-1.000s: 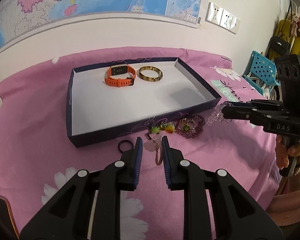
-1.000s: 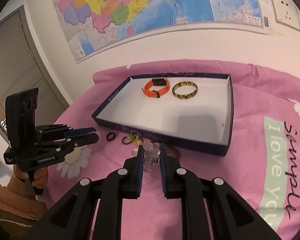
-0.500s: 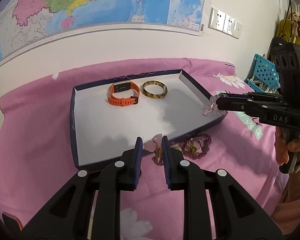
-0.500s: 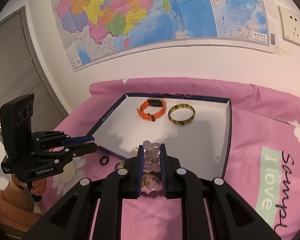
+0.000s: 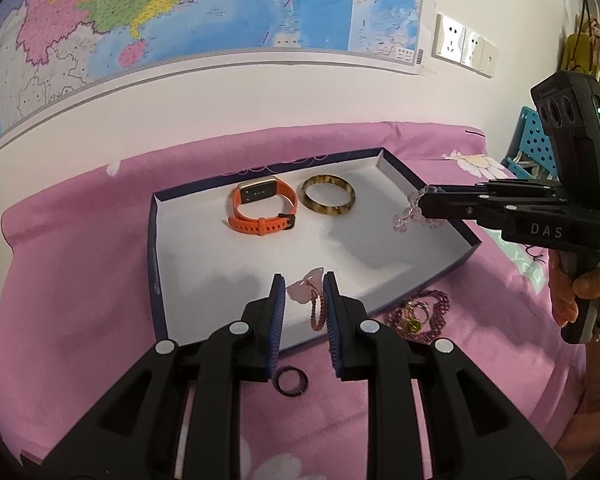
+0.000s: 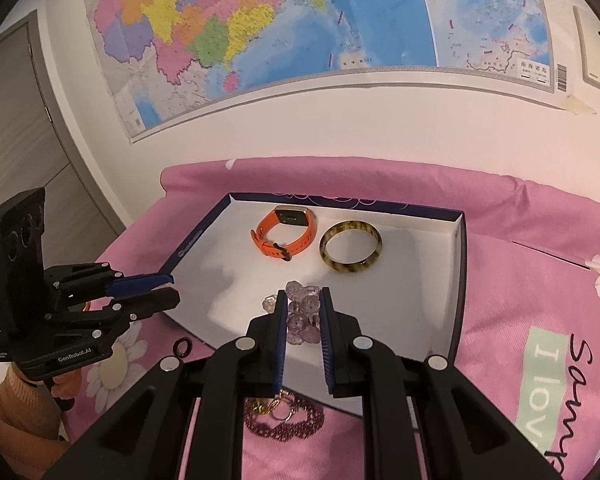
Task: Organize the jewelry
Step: 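Lift and carry the crystal bracelet and pink pendant with both tools into the box lid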
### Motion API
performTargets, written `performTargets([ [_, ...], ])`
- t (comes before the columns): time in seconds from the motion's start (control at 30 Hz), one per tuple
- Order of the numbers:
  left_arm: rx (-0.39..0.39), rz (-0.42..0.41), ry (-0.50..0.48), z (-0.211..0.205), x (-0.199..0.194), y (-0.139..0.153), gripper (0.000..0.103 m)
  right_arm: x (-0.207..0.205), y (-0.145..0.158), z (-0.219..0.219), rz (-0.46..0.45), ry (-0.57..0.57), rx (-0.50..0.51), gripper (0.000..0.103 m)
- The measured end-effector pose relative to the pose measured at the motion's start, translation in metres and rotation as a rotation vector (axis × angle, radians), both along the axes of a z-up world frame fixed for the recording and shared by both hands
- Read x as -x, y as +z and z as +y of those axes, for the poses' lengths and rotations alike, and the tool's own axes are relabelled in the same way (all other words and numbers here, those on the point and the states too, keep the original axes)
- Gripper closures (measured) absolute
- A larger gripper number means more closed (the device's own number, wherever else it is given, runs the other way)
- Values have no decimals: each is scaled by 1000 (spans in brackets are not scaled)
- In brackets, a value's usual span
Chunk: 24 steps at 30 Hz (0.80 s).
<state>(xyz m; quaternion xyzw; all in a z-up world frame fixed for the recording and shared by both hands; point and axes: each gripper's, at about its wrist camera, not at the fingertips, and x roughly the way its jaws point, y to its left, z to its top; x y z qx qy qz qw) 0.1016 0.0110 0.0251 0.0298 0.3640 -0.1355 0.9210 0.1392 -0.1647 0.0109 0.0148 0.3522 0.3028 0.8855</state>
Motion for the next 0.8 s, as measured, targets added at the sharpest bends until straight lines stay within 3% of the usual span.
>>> performTargets([
  [0.8,-22,82,42,1,-57,-19,83,-46,-19,22,57,-5,33,89],
])
